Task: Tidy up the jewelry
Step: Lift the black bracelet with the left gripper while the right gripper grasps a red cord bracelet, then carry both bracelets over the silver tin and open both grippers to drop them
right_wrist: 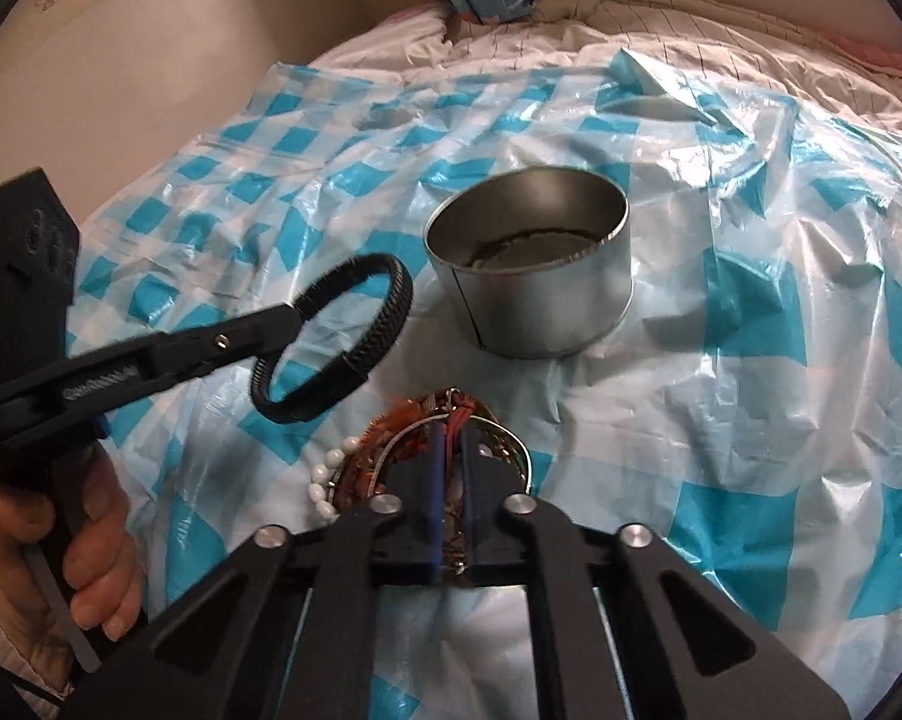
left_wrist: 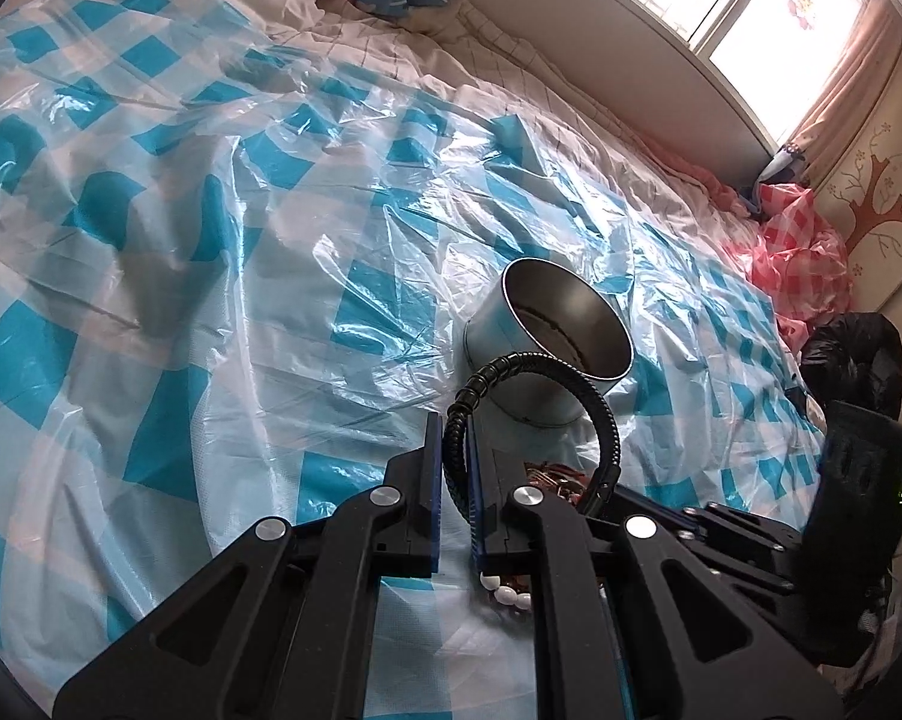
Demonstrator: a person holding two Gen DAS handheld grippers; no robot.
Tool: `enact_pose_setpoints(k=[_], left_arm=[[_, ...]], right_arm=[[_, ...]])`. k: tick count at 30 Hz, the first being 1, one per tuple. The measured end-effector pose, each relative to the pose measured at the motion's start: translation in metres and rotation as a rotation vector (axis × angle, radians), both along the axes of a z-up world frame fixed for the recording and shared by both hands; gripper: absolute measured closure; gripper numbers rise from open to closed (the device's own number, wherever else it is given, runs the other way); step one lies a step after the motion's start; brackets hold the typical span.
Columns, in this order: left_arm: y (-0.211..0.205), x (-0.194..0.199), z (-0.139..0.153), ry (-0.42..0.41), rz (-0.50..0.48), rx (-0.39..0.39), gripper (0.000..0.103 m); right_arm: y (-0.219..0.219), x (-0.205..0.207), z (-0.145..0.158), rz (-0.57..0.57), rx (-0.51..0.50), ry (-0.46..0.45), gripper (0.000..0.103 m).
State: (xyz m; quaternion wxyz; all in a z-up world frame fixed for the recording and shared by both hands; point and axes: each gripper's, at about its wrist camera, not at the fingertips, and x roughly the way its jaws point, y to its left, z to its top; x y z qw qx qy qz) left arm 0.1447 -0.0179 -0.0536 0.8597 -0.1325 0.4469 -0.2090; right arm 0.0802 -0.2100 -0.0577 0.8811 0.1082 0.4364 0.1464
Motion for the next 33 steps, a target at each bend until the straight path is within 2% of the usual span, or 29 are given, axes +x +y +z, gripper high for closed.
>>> enact_pose_setpoints(k=[10, 14, 23, 33], left_arm=[[0.0, -0.003, 0.006, -0.036, 0.0, 0.005, 0.096], [-0.002, -0.005, 0.012, -0.073, -0.001, 0.012, 0.096], [-0.019, 0.007, 0.025, -0.108, -0.009, 0.035, 0.096], [-0.057, 0.049, 0.023, -0.099, -0.021, 0.058, 0.096]], right_arm=[[-0.025, -0.03, 0.043, -0.049, 0.186, -0.181, 0.098], [-0.032, -0.032, 0.054, -0.076, 0.207, -0.237, 0.098], [-0.043, -0.012, 0.075, -0.118, 0.232, -0.315, 0.098], [-0.059, 0.024, 0.082, -0.16, 0.287, -0.364, 0.098]])
